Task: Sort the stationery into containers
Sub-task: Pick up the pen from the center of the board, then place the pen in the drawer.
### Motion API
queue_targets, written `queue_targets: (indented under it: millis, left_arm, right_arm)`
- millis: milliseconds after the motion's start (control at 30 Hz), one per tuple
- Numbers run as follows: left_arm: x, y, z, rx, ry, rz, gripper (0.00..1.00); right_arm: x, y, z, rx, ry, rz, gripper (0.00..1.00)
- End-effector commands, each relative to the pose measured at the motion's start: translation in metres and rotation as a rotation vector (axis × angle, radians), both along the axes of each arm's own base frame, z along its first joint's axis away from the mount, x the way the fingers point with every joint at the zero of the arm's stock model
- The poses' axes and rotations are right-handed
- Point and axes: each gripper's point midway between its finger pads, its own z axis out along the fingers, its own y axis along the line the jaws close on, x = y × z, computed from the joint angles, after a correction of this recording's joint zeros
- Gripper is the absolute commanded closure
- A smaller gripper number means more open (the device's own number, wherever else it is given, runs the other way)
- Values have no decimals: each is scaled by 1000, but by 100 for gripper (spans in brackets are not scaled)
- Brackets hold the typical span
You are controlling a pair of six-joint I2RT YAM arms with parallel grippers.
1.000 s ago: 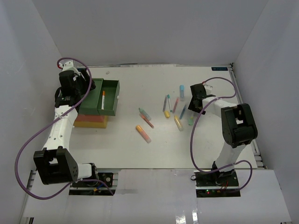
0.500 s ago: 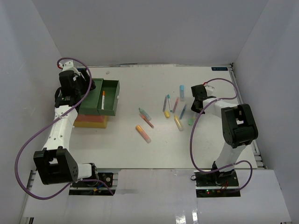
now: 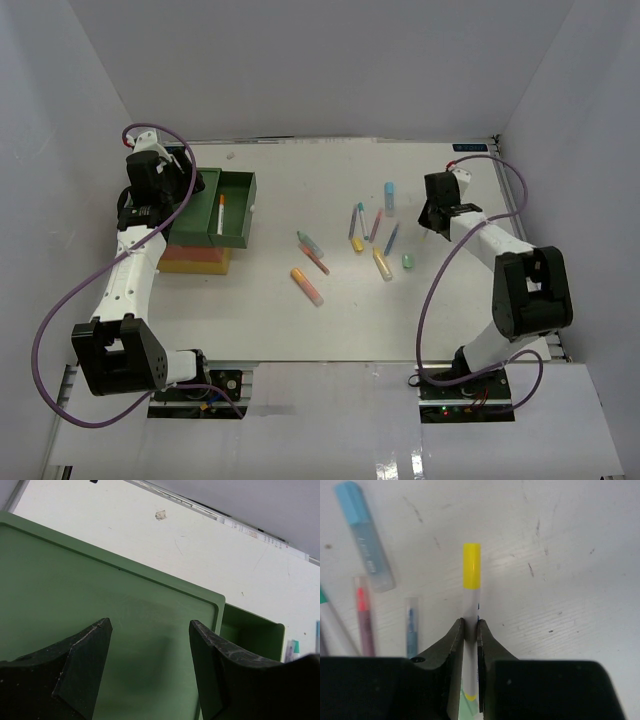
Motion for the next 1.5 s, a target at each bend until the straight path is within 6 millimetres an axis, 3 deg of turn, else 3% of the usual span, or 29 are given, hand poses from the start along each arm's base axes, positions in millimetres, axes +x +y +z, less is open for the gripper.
queue_targets:
  millis: [0, 67, 133, 200, 233, 333, 367, 400, 533, 567, 667, 733, 767, 800, 867, 933, 1067, 1100, 1200, 1233, 1467]
  left_arm:
    - [-16, -7, -20, -32, 84, -21, 26]
    - [-17, -6, -18, -29, 79, -17, 26]
    - [-17, -5, -17, -29, 78, -12, 26]
    - [-17, -6, -17, -29, 78, -13, 26]
    - [-17, -6, -17, -29, 76, -13, 26]
    - [-17, -6, -18, -30, 79, -15, 26]
    - [-17, -5, -18, -29, 79, -10, 26]
    - [-17, -5, -19, -27, 81, -12, 26]
    - [-17, -5, -19, -29, 81, -12, 26]
    - [-17, -6, -18, -31, 79, -13, 26]
    - [-17, -5, -17, -29, 76, -10, 26]
    - [-18, -5, -15, -26, 72, -8, 26]
    - [-18, -4, -17, -27, 75, -6, 26]
    - [-18, -4, -16, -27, 72, -6, 26]
    - [-18, -4, -16, -25, 72, -5, 26]
    - [-18, -4, -14, -25, 69, -6, 26]
    - [-18, -5, -13, -25, 64, -8, 26]
    - [-19, -4, -14, -26, 66, -6, 26]
    - [-19, -5, -14, -25, 66, -8, 26]
    - [-18, -5, -13, -26, 64, -9, 26]
    - [-18, -5, -14, -27, 67, -11, 26]
  right_arm:
    - [9, 25, 63, 62, -166, 119, 92]
    - [6, 54, 82, 109, -213, 193, 92]
    - [5, 82, 114, 168, -282, 254, 92]
    - [0, 127, 149, 221, -352, 340, 92]
    - [-3, 145, 162, 240, -377, 375, 92]
    - [-25, 224, 192, 353, -421, 540, 92]
    - [-29, 246, 218, 422, -457, 581, 92]
    - [-30, 264, 218, 446, -450, 610, 92]
    - [-55, 343, 258, 584, -493, 754, 92]
    - [-54, 364, 277, 626, -533, 787, 92]
    - [-63, 410, 296, 703, -551, 857, 92]
    - [-71, 431, 301, 736, -553, 870, 92]
    - [-67, 442, 293, 738, -548, 854, 92]
    - [-70, 449, 304, 765, -563, 852, 92]
    - [-66, 463, 293, 780, -552, 831, 92]
    - [-68, 473, 298, 797, -559, 828, 92]
    - [-64, 487, 272, 781, -520, 805, 87]
    - [-64, 489, 268, 778, -513, 804, 80]
    - [-63, 486, 259, 751, -512, 783, 67]
    - [-62, 483, 250, 735, -503, 777, 66]
    - [-58, 463, 251, 634, -544, 766, 53]
